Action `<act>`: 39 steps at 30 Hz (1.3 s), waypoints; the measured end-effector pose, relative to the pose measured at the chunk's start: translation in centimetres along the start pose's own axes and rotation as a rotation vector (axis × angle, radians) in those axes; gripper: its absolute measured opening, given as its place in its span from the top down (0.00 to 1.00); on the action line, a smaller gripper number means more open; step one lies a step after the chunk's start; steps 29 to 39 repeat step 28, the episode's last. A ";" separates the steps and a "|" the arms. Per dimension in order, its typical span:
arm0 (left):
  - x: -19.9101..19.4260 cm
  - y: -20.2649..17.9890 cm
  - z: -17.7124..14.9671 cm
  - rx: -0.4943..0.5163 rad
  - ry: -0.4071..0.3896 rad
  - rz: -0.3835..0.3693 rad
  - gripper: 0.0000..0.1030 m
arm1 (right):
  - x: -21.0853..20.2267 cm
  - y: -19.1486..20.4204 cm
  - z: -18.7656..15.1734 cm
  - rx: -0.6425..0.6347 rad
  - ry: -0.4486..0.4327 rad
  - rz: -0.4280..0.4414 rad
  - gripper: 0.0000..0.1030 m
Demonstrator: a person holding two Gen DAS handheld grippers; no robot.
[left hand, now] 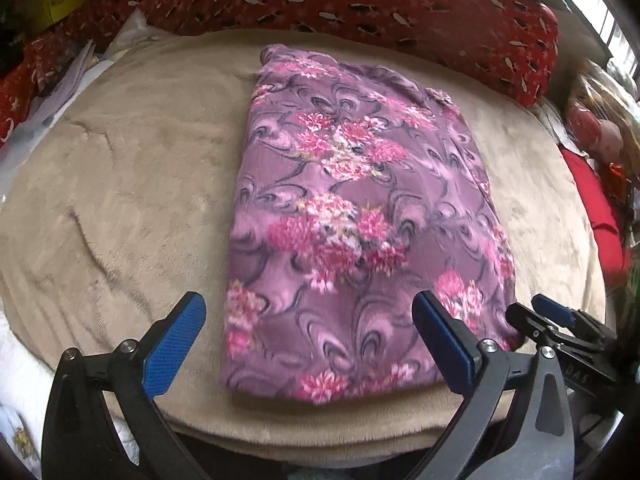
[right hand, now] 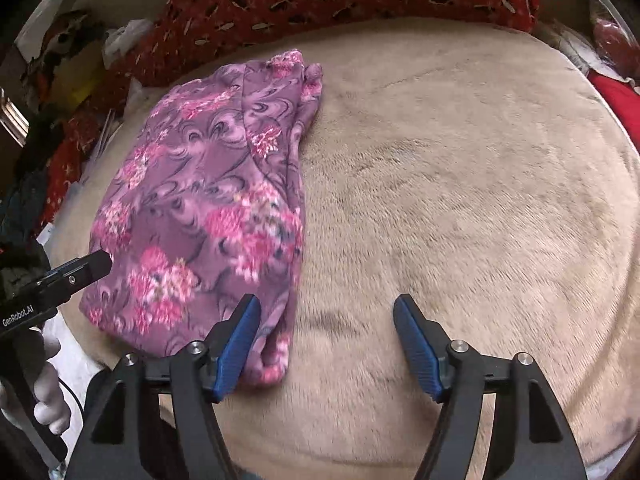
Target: Fold small clothes
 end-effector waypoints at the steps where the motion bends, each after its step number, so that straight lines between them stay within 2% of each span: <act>1: -0.5 0.2 -0.4 0.002 -0.009 0.004 0.00 | -0.3 0.1 -0.1 -0.007 0.002 -0.008 0.31; 5: -2.3 0.6 -1.5 0.036 -0.058 0.034 0.00 | -1.9 1.6 -0.6 -0.053 0.012 -0.043 0.31; 7: -2.9 1.0 -2.3 0.053 -0.086 0.045 0.00 | -2.8 2.5 -1.1 -0.082 0.015 -0.075 0.24; 9: -3.7 1.3 -3.4 0.060 -0.107 0.052 0.00 | -4.0 3.0 -2.0 -0.106 -0.006 -0.107 0.15; 14: -4.8 1.6 -5.5 0.058 -0.122 0.041 0.00 | -6.5 4.0 -4.3 -0.165 -0.087 -0.196 0.12; 24: -6.0 0.6 -8.5 0.128 -0.082 0.040 0.00 | -8.3 5.6 -5.7 -0.180 -0.135 -0.182 0.12; 28: -7.8 0.6 -8.7 0.091 -0.107 -0.020 0.01 | -8.9 6.0 -5.7 -0.184 -0.157 -0.196 0.12; 39: -7.8 0.6 -8.7 0.091 -0.107 -0.020 0.01 | -8.9 6.0 -5.7 -0.184 -0.157 -0.196 0.12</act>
Point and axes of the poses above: each gripper's, at about its wrist camera, not at the fingertips, and x roughly the way its jaws point, y to its left, z to its top, the point moved 2 cm from there along x, roughly the way its jaws point, and after that the axes turned 14 degrees about z, right-handed, at the moved point
